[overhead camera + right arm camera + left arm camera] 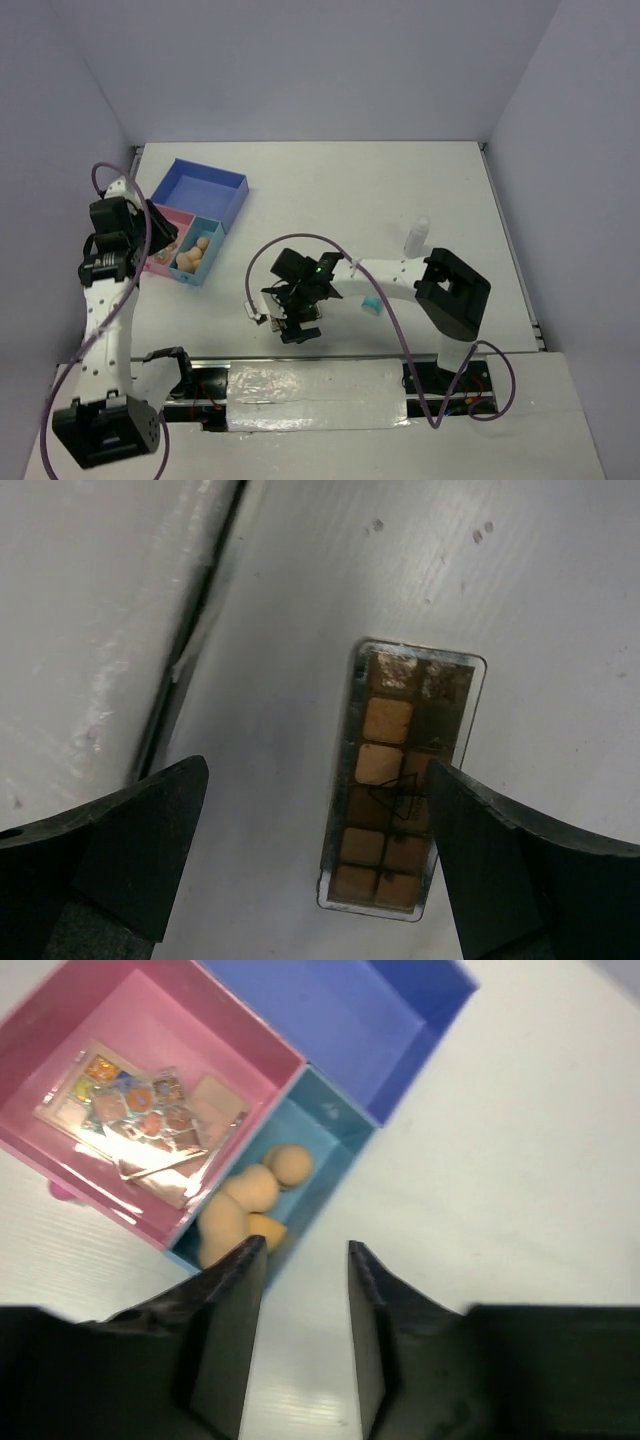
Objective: Organize the makeup
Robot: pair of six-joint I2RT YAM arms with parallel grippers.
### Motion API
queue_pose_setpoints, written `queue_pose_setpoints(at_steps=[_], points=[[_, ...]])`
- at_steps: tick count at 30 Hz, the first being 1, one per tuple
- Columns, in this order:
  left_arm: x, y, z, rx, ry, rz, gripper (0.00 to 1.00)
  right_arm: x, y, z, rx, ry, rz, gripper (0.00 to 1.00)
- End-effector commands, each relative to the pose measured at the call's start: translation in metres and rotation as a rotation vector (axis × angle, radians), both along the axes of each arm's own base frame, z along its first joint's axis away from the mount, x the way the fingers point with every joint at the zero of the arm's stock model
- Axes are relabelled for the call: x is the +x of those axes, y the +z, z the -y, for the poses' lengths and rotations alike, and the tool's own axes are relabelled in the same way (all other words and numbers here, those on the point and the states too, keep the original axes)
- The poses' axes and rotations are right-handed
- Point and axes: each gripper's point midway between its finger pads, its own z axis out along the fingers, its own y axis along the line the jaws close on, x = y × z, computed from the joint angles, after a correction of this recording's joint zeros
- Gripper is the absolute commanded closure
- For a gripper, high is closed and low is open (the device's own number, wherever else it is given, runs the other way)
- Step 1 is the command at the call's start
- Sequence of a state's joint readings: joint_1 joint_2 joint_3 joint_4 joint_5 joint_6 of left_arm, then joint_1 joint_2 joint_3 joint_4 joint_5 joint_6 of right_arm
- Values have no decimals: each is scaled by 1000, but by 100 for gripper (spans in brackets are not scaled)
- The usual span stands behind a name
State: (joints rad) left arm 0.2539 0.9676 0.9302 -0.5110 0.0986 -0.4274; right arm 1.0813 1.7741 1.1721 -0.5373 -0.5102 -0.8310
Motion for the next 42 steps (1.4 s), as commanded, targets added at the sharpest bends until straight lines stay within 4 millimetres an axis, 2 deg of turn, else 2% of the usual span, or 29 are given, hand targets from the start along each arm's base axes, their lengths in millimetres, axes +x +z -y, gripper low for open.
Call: queue_pose_setpoints(at_steps=[1,3,6,11,13,18,19,22,23,25,26,28,29,31,32,34,35,36,37,38,42], points=[[-13,23,22,-96,-27,117,47,32,-2,-16,8,-129,103,5],[-21,26,25,-100,-28,121,42,36,-5,-18,6,-158,126,6],[-29,34,25,-89,-25,143,39,41,-8,-20,4,-203,154,7],[-35,36,27,-89,-21,154,38,41,-24,-21,-42,-227,138,15],[-37,36,28,-96,-18,159,38,39,-31,-20,-69,-228,120,23],[-42,41,27,-83,-10,175,38,35,-39,-17,-83,-222,121,28],[-43,42,26,-83,-3,174,38,36,-40,-16,-89,-223,124,31],[-46,52,27,-97,11,202,38,37,-41,-16,-103,-223,124,47],[-45,57,28,-101,13,220,38,36,-41,-15,-110,-221,120,57],[-46,71,32,-123,11,264,38,39,-38,-19,-105,-204,132,62],[-46,81,33,-125,8,296,39,41,-32,-23,-95,-197,140,67],[-47,94,36,-138,3,337,38,46,-21,-32,-72,-186,153,72],[-49,107,38,-137,-6,374,38,50,-7,-43,-35,-172,158,76],[-51,120,40,-137,-15,408,38,53,10,-59,15,-165,160,81],[-54,132,42,-133,-23,441,37,57,31,-77,73,-164,155,85],[-58,143,44,-129,-35,469,37,61,46,-96,116,-167,132,86],[-62,152,47,-125,-49,495,37,66,73,-114,179,-186,124,87],[-64,156,48,-121,-56,508,37,66,73,-124,190,-181,88,87],[-66,160,49,-119,-59,518,37,68,81,-134,213,-187,70,87],[-71,167,52,-115,-67,540,36,73,98,-153,259,-203,35,88],[-83,178,55,-103,-73,586,35,94,135,-195,381,-287,-47,90]])
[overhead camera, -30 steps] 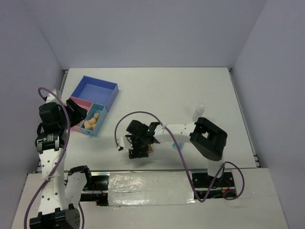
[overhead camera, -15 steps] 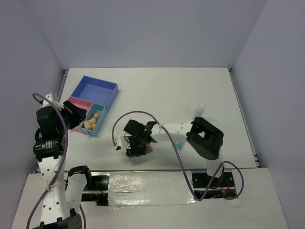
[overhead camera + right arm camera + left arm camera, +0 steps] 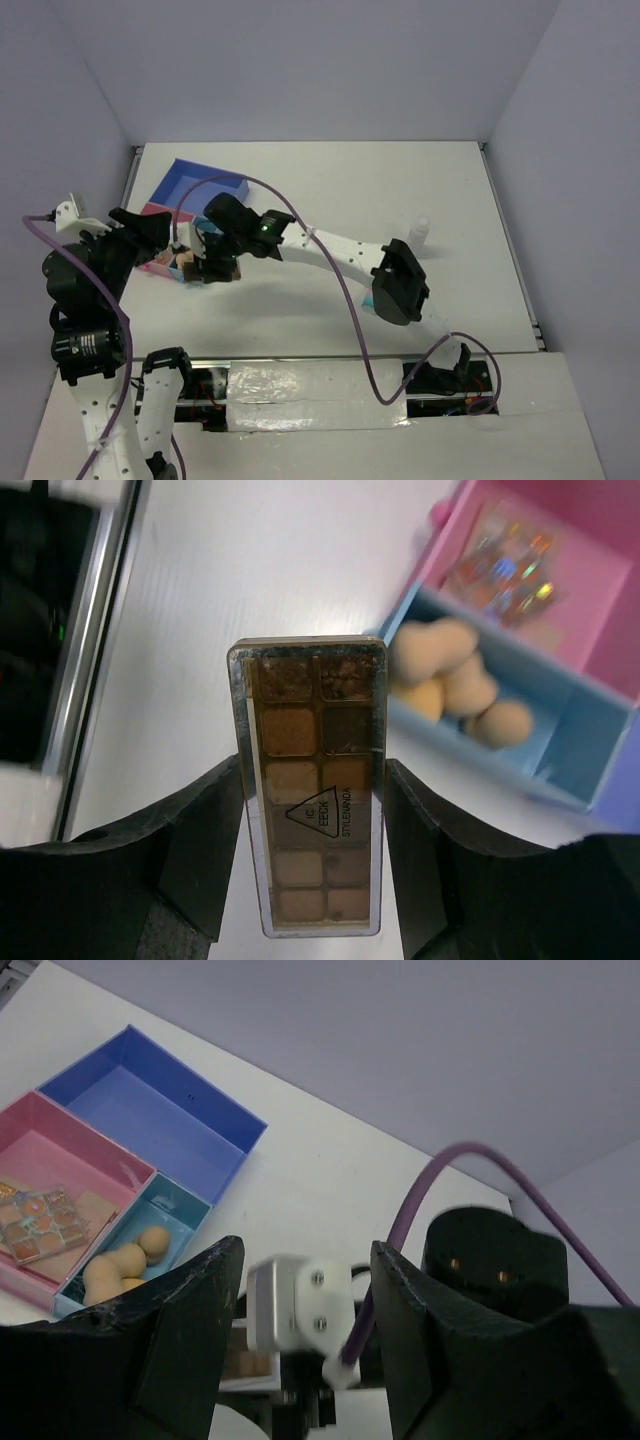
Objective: Organize the makeup
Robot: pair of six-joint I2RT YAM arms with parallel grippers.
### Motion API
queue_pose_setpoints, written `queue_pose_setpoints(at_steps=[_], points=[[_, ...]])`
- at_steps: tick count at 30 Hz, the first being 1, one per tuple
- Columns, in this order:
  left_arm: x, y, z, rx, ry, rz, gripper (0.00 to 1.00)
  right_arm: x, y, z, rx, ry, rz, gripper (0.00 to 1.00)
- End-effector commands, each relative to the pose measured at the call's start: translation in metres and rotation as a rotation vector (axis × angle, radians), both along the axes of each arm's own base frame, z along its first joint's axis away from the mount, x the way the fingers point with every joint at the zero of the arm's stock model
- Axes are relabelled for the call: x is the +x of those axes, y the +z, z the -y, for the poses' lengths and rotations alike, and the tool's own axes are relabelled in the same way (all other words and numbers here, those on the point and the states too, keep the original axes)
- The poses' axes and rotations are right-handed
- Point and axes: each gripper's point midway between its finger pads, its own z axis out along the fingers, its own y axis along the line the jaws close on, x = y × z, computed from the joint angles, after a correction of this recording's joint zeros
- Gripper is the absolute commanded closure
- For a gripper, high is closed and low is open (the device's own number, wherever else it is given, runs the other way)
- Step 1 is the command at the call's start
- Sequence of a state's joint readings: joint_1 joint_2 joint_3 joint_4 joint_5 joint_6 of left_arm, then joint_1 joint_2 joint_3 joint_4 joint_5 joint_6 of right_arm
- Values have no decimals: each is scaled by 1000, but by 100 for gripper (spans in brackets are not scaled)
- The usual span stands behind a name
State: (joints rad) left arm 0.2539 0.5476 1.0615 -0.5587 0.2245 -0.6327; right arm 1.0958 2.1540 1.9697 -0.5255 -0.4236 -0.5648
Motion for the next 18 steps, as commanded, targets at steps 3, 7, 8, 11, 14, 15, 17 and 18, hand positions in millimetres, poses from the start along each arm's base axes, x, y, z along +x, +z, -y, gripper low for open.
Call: queue_pose_setpoints(at_steps=[3,7,8,11,14,15,17,18], points=[[-16,29,9,13,-26,106,33,23,51,-52,214,-97,-170,91],[-25,33,10,20,-20,121,30,42,93,-83,441,-161,-220,91],[-27,34,10,22,-15,122,29,47,95,-86,469,-177,-232,91],[-32,34,10,25,-9,121,28,63,119,-99,597,-237,-271,90],[-36,33,10,24,-3,115,27,82,135,-109,710,-303,-315,89],[-37,33,10,25,-3,116,27,87,149,-110,770,-309,-309,88],[-37,32,10,23,-1,112,27,97,143,-115,808,-344,-324,89],[-38,32,10,23,-1,110,27,100,152,-116,858,-341,-308,86]])
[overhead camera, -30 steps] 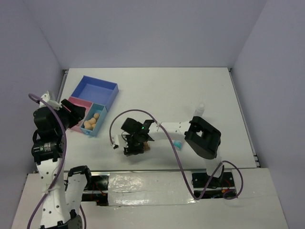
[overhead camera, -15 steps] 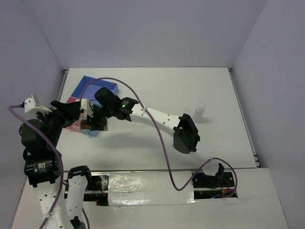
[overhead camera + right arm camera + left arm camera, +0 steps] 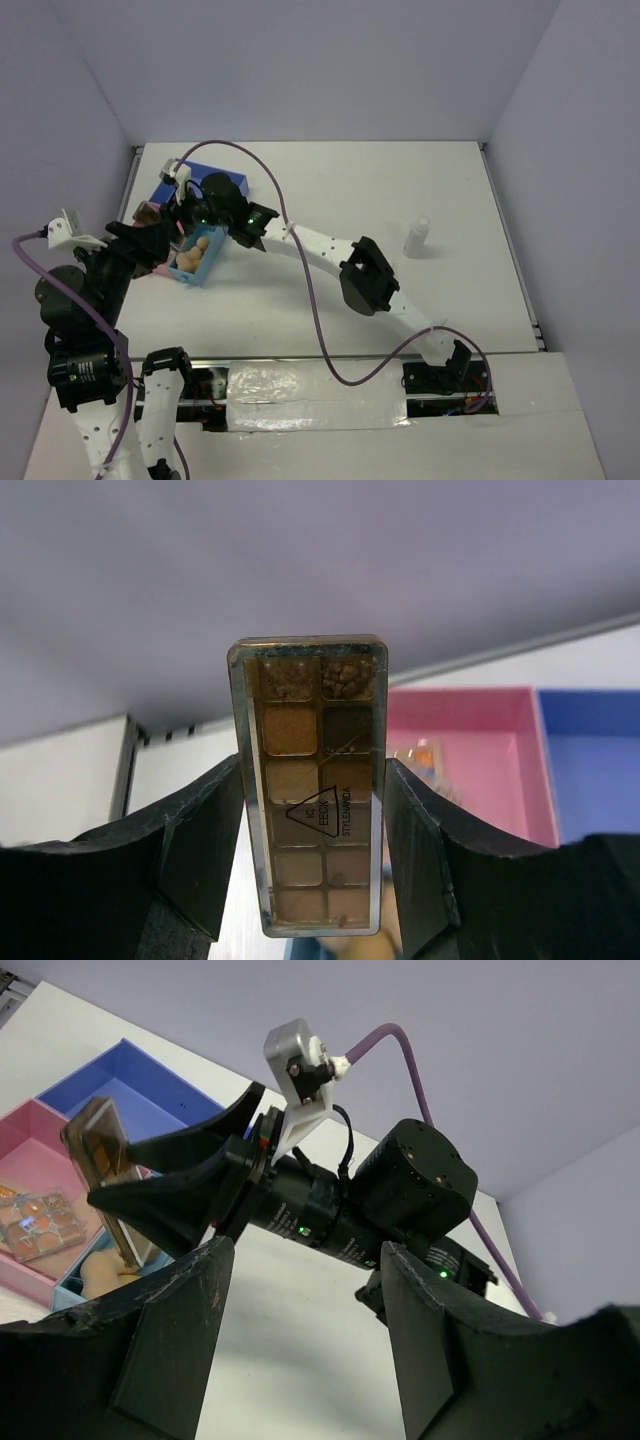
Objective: Organize the makeup
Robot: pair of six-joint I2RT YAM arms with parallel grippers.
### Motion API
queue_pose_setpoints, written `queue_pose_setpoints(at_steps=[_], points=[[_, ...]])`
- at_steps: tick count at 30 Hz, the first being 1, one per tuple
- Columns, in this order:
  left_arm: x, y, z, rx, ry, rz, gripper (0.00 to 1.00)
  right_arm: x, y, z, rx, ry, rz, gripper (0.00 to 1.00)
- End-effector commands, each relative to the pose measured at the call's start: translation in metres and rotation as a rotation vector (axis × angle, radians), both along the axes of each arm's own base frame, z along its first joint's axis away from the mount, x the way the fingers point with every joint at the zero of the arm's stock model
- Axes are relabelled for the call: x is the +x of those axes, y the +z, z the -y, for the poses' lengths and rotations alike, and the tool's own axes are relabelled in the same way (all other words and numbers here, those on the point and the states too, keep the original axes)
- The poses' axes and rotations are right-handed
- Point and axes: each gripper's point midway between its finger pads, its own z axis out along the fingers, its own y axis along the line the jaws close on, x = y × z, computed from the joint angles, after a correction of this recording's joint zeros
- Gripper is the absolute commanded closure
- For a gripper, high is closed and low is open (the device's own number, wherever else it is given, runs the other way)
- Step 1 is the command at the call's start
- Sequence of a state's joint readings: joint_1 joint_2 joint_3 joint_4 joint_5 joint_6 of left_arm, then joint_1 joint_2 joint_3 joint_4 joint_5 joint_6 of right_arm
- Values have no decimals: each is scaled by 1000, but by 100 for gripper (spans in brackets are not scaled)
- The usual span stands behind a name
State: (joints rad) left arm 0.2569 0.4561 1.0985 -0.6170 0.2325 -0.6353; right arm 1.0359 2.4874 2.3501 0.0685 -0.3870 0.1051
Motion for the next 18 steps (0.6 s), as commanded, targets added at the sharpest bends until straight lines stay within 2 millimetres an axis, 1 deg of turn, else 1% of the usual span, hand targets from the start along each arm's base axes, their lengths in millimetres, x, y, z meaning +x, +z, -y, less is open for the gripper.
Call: queue_pose_setpoints(at_steps=[1,2,3,4,5,6,7,8,11,13,14,15,17,18], points=[[-7,13,1,10,3,41,27,20,64,-7,270,-82,31,84],[-8,12,1,8,3,36,27,24,63,-8,290,-104,26,83],[-7,11,2,9,0,33,27,27,71,-8,334,-117,46,81],[-8,10,2,10,0,32,27,32,61,-10,340,-128,46,80],[-7,9,2,11,2,29,27,34,61,-12,352,-138,54,80],[-8,9,2,11,-2,25,27,40,70,-10,397,-169,70,80],[-8,8,2,12,0,23,27,45,60,-12,403,-185,69,80],[-8,9,2,15,0,22,27,49,62,-12,427,-202,82,80],[-7,8,2,17,-2,13,27,58,55,-15,444,-244,78,81],[-6,6,0,19,2,2,27,64,44,-16,439,-270,68,81],[-6,5,0,19,5,-1,27,66,36,-17,428,-281,56,80],[-6,5,0,18,4,-2,27,70,31,-16,425,-301,48,79],[-5,5,0,14,4,-5,27,71,33,-15,437,-307,32,76],[-4,4,0,14,4,-8,27,73,30,-16,436,-304,37,75]])
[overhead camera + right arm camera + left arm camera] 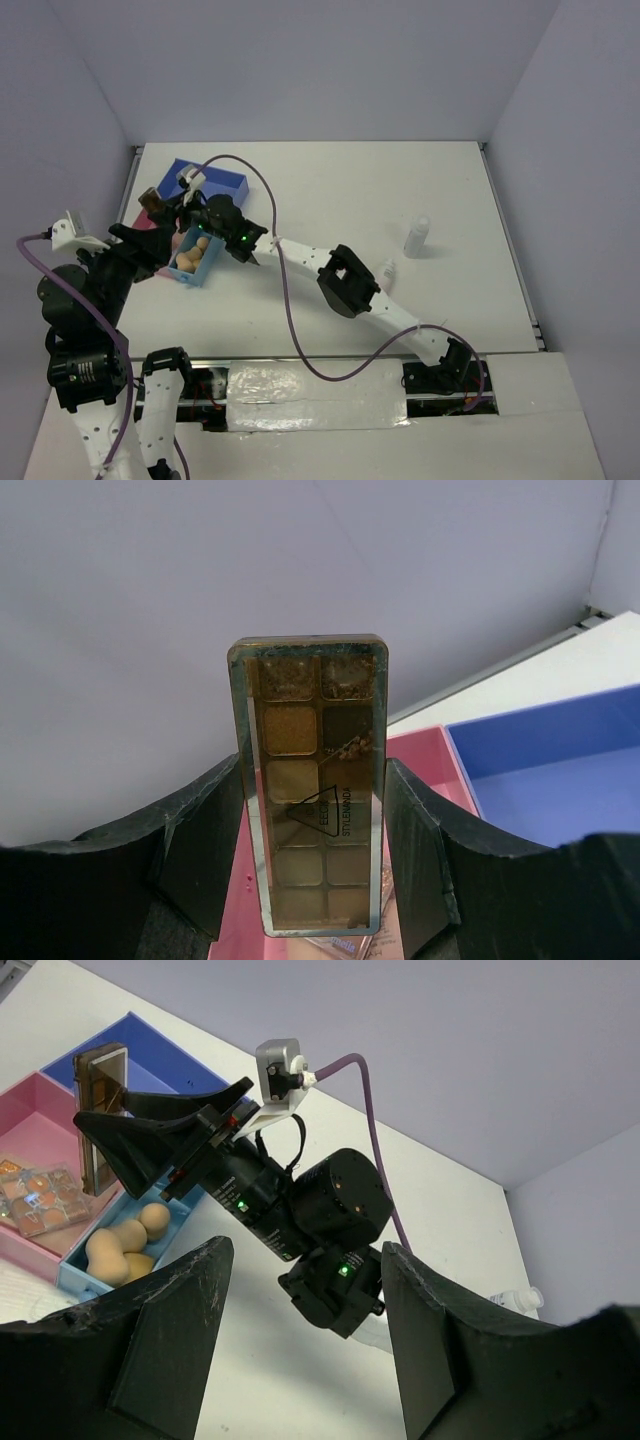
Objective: Organize the makeup
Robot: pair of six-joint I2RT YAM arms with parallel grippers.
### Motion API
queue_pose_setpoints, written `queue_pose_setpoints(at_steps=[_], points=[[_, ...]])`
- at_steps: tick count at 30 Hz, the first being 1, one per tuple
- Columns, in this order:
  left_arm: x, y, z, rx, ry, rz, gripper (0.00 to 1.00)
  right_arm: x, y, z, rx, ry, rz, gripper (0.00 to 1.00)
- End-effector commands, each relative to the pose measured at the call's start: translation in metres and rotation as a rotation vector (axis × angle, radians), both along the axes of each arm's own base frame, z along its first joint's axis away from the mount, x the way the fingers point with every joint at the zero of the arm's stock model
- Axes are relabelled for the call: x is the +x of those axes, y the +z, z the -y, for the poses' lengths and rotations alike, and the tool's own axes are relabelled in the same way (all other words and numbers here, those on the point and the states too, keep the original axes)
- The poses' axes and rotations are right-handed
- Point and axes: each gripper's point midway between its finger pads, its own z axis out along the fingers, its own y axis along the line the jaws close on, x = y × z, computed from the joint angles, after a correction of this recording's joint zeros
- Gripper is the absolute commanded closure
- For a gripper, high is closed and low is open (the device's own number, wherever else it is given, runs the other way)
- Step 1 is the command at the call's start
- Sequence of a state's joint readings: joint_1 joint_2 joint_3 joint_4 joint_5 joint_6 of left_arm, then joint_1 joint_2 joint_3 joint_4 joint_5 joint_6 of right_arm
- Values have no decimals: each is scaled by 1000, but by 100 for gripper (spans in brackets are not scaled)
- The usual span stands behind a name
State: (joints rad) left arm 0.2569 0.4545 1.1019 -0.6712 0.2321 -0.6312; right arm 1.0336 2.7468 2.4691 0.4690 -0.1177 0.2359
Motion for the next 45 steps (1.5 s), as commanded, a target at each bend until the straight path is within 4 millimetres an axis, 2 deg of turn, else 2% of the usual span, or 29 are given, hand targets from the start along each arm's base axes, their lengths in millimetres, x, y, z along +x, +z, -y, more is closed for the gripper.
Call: queue_pose_setpoints(at_steps=[1,5,10,16,18,24,31,33,38,39,44,45], points=[[-1,15,-1,20,4,36,27,8,60,9,164,-46,60,74],[0,14,-1,11,4,33,27,9,55,7,181,-44,-26,63],[-3,13,-1,5,14,24,26,9,40,3,212,-43,-258,63],[-3,11,-1,7,12,10,26,14,9,2,229,-89,-489,62],[-3,9,-1,6,8,-1,26,23,3,5,245,-144,-507,62],[2,6,-1,-1,-1,-21,26,29,-10,6,258,-182,-539,54],[2,5,-1,-23,4,-29,26,35,-24,8,251,-223,-571,39],[2,6,-2,-27,12,-26,26,33,-28,6,250,-218,-588,32],[4,6,-2,-28,13,-26,26,29,-26,4,245,-192,-579,11],[5,4,-1,-32,8,-32,26,29,-27,5,242,-191,-577,1],[10,4,0,-40,-3,-17,26,23,-9,5,246,-130,-546,0],[11,4,0,-40,-5,-17,27,20,3,7,261,-112,-533,0]])
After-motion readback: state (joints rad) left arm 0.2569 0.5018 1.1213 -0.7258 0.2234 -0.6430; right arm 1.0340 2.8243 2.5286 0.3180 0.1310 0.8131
